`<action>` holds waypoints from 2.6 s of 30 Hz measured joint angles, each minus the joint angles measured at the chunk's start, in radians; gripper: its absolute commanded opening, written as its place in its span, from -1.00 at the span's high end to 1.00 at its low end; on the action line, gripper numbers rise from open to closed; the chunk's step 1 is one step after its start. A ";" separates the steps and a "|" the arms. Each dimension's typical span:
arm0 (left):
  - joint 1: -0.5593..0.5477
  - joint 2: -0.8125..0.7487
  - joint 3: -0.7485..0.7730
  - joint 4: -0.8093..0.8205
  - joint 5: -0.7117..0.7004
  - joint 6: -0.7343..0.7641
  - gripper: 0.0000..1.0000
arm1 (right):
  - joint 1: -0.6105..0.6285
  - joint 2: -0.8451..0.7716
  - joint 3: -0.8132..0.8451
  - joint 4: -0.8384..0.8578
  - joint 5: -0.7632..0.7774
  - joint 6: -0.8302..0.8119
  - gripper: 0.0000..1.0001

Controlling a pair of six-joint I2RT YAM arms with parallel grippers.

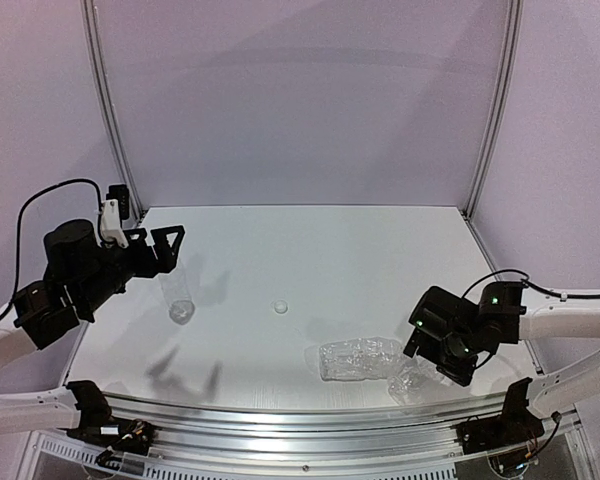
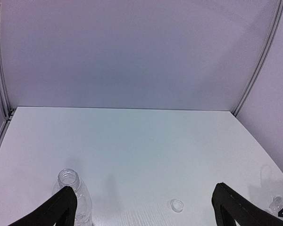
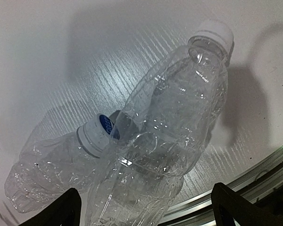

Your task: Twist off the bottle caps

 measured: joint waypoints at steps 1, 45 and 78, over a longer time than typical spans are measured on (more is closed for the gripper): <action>0.000 -0.001 0.000 -0.001 0.003 -0.003 -0.97 | 0.000 0.006 -0.011 0.018 -0.012 0.005 -0.96; 0.000 -0.015 0.069 -0.024 0.267 0.012 -0.97 | 0.026 -0.031 -0.011 0.856 -0.139 -1.149 0.15; -0.044 0.349 0.183 0.308 1.165 -0.143 -0.15 | 0.387 0.163 0.062 1.140 -0.020 -1.645 0.23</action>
